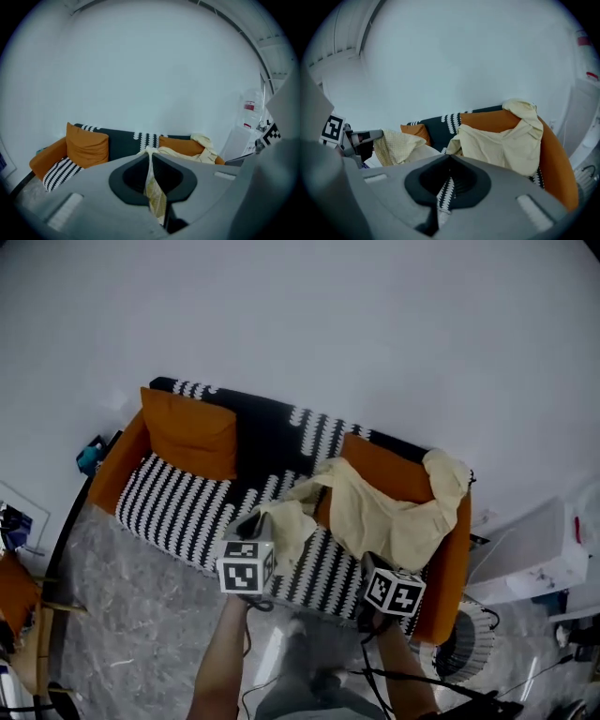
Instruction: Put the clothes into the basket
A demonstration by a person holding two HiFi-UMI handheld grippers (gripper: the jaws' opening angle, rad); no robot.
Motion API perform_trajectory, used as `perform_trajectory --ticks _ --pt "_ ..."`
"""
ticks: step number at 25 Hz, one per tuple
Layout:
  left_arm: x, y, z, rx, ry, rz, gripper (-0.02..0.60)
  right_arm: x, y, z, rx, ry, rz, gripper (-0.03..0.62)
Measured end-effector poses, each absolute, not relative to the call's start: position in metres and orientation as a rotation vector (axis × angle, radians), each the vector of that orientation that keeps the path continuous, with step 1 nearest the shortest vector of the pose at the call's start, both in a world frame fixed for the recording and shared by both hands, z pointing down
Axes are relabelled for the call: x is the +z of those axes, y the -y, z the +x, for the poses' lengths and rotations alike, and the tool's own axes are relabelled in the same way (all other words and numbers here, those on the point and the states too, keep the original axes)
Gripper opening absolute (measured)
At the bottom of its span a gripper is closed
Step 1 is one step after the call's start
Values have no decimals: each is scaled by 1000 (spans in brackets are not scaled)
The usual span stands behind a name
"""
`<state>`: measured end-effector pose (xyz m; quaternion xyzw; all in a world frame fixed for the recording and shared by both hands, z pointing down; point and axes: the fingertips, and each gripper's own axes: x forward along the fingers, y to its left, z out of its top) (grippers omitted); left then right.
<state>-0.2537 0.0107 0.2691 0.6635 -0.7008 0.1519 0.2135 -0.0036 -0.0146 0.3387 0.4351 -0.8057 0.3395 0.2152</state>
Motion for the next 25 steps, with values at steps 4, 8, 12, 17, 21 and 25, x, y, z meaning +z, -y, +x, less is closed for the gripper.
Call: perform_trajectory --ticks 4,8,12,17,21,25 --pt "224 -13 -231 376 1978 1894 26 298 13 5 899 2315 1222 3" --pt "185 -15 -205 339 2018 1949 26 259 16 25 798 2375 1251 3" --pt "148 -20 -177 315 2038 2017 26 232 13 57 747 2404 1303 3" --pt "100 -27 -136 332 2050 2118 26 207 -1 112 723 2411 1399 3" --pt "58 -29 -98 321 2045 2208 26 188 -13 159 717 2419 1482 3" --pt "26 -36 -56 303 2028 2284 26 165 -25 198 705 2446 1531 3"
